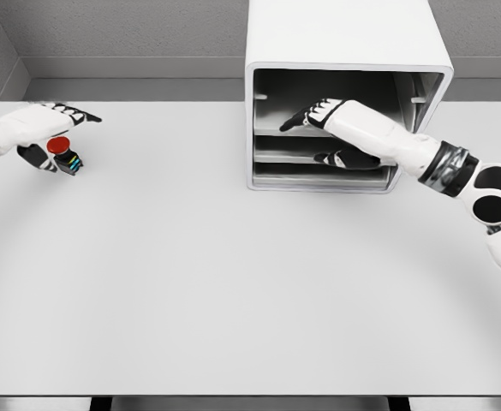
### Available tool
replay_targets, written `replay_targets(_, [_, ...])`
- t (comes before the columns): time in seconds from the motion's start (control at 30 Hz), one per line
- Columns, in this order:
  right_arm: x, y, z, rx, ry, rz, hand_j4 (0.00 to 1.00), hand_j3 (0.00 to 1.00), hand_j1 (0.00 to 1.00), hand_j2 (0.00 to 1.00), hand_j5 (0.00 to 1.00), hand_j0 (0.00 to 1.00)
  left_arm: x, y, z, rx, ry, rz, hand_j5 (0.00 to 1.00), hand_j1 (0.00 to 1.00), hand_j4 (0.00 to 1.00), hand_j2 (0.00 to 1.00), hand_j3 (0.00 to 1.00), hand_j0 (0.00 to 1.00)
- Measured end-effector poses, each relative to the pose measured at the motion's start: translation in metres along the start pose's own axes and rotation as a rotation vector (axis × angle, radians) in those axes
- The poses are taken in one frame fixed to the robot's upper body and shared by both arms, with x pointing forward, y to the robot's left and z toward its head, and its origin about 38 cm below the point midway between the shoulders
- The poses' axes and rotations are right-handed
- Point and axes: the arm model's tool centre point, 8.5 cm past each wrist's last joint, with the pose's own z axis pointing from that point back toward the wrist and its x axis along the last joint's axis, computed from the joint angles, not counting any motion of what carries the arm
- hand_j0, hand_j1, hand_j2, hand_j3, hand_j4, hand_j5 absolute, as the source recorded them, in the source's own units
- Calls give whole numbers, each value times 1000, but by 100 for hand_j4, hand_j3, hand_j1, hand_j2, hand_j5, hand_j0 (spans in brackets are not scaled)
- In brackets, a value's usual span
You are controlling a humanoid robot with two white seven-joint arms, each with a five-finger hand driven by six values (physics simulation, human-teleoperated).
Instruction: Slide open multi-storey tabletop storage cabinets and put open load switch and slide close multi-storey tabletop storage cabinets
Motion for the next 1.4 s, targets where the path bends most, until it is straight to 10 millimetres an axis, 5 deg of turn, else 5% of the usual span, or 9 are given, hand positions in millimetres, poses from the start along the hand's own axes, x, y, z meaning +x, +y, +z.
replay_targets(0.43, [-14, 8, -12, 13, 32, -23, 78, 78, 78, 78, 78, 78, -1, -10, -4, -27, 2, 20, 76, 76, 76, 76, 76, 76])
replay_targets(0.87, [-15, 25, -5, 33, 45, -54, 80, 80, 80, 80, 80, 80, -8, -17, 0, -44, 18, 33, 77, 77, 77, 77, 77, 77])
replay_targets(1.07, [-14, 28, -3, 37, 47, -59, 80, 80, 80, 80, 80, 80, -9, -19, 0, -47, 19, 38, 58, 58, 58, 58, 58, 58])
replay_targets(1.4, [-2, 21, 10, 61, 20, -2, 80, 80, 80, 80, 80, 80, -9, -19, 0, -43, 19, 41, 46, 46, 46, 46, 46, 46])
